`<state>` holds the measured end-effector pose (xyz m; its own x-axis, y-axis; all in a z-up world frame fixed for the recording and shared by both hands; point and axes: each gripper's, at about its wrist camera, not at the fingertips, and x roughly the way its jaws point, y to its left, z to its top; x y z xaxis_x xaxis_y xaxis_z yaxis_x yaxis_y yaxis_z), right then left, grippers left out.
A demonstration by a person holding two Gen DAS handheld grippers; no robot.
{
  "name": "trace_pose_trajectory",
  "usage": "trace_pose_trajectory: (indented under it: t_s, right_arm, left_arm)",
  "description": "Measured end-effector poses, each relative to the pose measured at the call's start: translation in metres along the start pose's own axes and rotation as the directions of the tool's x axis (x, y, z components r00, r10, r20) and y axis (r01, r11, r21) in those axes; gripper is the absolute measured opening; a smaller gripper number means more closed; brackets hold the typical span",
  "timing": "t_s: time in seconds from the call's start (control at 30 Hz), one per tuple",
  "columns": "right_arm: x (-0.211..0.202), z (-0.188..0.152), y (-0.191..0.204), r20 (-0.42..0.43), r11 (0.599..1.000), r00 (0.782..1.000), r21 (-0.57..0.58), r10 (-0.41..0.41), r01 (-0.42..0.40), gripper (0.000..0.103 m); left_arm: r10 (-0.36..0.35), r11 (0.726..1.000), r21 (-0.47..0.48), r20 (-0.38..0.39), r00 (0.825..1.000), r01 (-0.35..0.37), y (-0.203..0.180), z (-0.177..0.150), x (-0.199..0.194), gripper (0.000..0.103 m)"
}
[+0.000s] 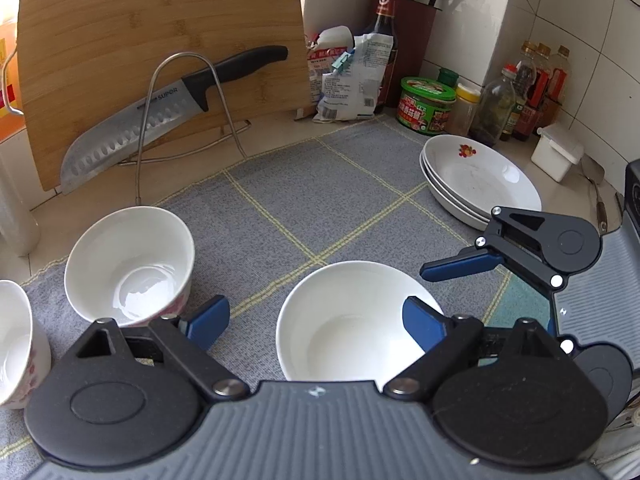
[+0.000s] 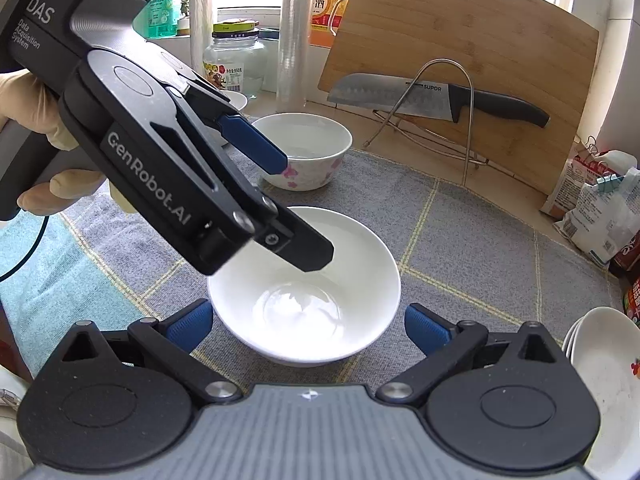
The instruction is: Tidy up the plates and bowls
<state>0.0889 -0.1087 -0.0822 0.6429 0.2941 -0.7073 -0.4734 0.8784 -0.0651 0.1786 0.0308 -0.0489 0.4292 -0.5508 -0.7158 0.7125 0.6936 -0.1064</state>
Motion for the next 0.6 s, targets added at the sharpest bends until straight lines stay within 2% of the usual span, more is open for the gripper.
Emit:
trace_pose_trajectory:
  t_s: [0.23, 0.4, 0.6]
  right_arm:
    - [-0.007, 0.006, -0.004, 0.004, 0.999, 0.999, -0.012, 0.034, -0.034, 0.103]
    - [-0.006, 0.017, -0.004, 0.022, 0.999, 0.999, -0.032, 0.040, -0.039, 0.103]
    - [0.005, 0.035, -0.005, 0.023, 0.997, 0.998, -0.050, 0.056, -0.055, 0.103]
  left_arm:
    - [0.094, 0.993, -0.073, 0.074, 0.993, -0.089, 0.013, -0.009, -0.022, 0.096]
    - [0.142, 0.982, -0.137, 0.065, 0.988, -0.132, 0.029, -0.015, -0.025, 0.096]
    - [0.205, 0.969, -0.154, 0.068, 0.976, -0.193, 0.042, -0.023, -0.023, 0.096]
